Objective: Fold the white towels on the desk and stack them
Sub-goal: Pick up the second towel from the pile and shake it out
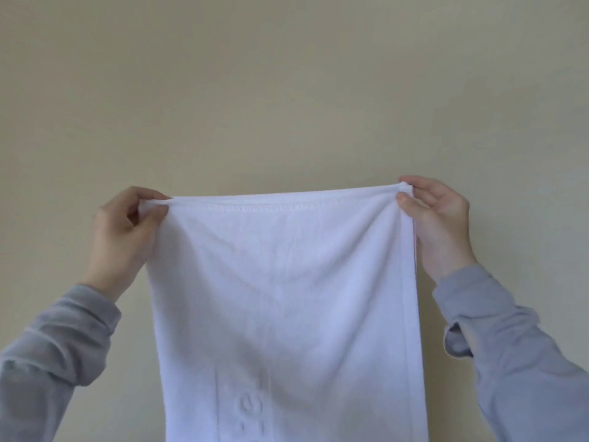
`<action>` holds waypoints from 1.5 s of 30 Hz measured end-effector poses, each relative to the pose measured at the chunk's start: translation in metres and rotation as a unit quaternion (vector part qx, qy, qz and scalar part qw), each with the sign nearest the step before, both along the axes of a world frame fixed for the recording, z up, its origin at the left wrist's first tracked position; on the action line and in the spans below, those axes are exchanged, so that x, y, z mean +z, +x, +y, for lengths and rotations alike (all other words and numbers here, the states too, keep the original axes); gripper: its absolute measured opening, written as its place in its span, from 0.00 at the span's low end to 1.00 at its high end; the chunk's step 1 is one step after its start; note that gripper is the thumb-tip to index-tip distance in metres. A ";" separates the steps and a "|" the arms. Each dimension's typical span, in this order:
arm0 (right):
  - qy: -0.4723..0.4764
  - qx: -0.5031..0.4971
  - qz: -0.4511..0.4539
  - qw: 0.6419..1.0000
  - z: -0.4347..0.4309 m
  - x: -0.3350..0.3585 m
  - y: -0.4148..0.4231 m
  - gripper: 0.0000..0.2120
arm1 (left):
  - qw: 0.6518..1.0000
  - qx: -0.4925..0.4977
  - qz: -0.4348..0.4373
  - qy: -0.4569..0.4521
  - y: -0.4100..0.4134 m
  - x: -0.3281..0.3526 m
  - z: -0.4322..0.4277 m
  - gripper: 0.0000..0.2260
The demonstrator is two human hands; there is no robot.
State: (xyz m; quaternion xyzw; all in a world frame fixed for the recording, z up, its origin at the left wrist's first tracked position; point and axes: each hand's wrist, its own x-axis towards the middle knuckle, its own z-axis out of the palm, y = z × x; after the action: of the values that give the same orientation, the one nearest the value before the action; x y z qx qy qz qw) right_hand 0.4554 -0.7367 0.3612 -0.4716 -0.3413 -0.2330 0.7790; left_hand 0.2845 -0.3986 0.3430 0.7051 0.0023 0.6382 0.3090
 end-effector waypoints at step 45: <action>-0.165 -0.005 0.002 0.986 -0.145 -0.011 0.185 0.11 | 0.981 -0.057 0.069 -0.175 0.059 -0.124 -0.304 0.06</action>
State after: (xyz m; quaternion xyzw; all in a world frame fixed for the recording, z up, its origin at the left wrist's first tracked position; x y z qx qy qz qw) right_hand 0.6405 -0.8818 0.3507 -0.5956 -0.3709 -0.1760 0.6905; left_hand 0.3433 -0.7024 0.2193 0.6816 0.0949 0.5592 0.4622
